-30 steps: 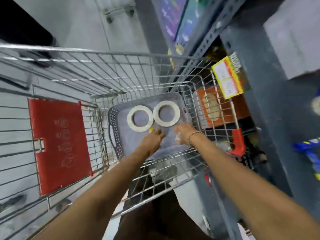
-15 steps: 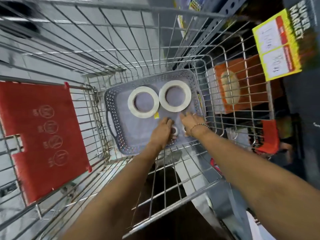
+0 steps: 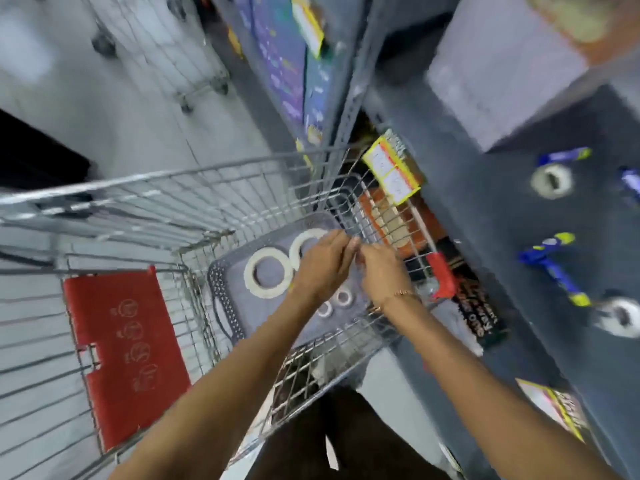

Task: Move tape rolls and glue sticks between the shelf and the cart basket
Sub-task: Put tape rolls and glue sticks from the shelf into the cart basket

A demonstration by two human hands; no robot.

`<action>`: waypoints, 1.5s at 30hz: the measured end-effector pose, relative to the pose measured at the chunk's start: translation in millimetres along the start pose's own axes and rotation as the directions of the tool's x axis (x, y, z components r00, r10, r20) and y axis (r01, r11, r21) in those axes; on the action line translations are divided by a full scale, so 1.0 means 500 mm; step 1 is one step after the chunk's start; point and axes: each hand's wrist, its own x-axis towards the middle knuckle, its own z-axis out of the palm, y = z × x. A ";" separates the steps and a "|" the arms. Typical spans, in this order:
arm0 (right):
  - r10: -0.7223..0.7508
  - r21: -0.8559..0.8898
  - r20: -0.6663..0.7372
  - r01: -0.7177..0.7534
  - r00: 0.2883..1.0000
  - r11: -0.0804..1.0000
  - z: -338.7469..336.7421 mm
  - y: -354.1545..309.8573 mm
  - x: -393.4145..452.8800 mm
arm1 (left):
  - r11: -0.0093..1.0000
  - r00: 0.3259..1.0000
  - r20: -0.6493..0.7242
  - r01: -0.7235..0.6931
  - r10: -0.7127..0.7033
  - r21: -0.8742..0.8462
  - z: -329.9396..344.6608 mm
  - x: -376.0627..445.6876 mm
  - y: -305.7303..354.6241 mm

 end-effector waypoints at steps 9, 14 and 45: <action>0.263 0.355 -0.550 -0.064 0.793 0.933 -0.307 0.221 -0.261 | 0.854 0.854 -0.030 -0.520 0.519 -0.004 -0.021 0.141 0.381; 0.464 0.217 -0.228 -0.420 0.856 0.881 -0.300 0.364 -0.294 | 0.779 0.767 0.366 -0.608 0.527 0.152 0.051 0.268 0.451; 0.032 -0.136 0.486 0.039 0.874 0.990 0.057 -0.038 0.090 | 0.906 0.879 0.222 0.416 -0.422 0.078 0.046 -0.090 -0.179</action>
